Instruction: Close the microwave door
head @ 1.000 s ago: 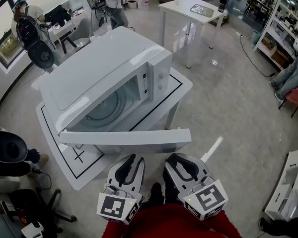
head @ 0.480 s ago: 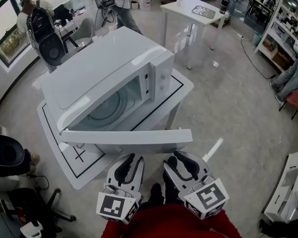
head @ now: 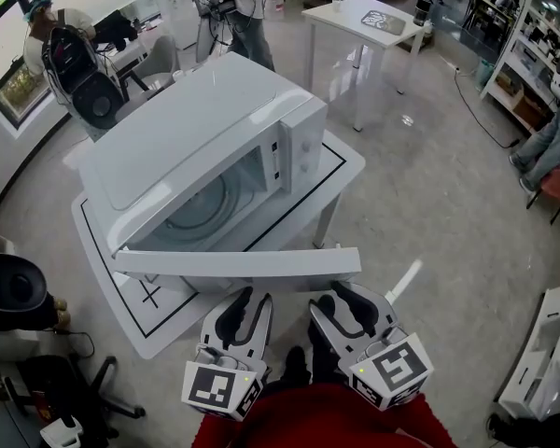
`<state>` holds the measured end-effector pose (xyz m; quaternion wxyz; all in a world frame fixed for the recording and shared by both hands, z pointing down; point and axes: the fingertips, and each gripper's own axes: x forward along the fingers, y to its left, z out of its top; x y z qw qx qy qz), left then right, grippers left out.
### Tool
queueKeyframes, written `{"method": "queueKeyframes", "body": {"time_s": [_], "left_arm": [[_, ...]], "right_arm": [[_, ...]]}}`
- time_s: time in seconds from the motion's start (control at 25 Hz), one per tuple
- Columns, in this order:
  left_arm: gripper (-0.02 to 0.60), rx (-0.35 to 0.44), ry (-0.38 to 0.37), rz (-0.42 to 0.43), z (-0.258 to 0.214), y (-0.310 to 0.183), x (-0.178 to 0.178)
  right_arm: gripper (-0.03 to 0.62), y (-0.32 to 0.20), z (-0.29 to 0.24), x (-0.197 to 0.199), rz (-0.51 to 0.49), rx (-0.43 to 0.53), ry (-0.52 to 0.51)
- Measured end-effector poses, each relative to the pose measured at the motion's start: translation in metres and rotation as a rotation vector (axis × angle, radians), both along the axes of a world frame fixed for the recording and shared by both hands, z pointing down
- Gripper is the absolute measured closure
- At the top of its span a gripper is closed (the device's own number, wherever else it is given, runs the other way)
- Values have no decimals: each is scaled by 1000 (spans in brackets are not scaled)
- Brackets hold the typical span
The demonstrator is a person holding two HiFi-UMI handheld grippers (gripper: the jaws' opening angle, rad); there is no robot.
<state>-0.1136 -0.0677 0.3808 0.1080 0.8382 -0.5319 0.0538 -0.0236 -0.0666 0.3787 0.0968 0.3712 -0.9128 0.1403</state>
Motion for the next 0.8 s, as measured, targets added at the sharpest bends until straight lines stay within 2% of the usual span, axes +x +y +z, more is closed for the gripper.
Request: {"method": "queueKeyframes", "body": {"time_s": [0.8], "left_arm": [[472,0,18,-40,-5,-21,-1]], "right_arm": [[428,-33,-1,10,31,-9,-7]]}}
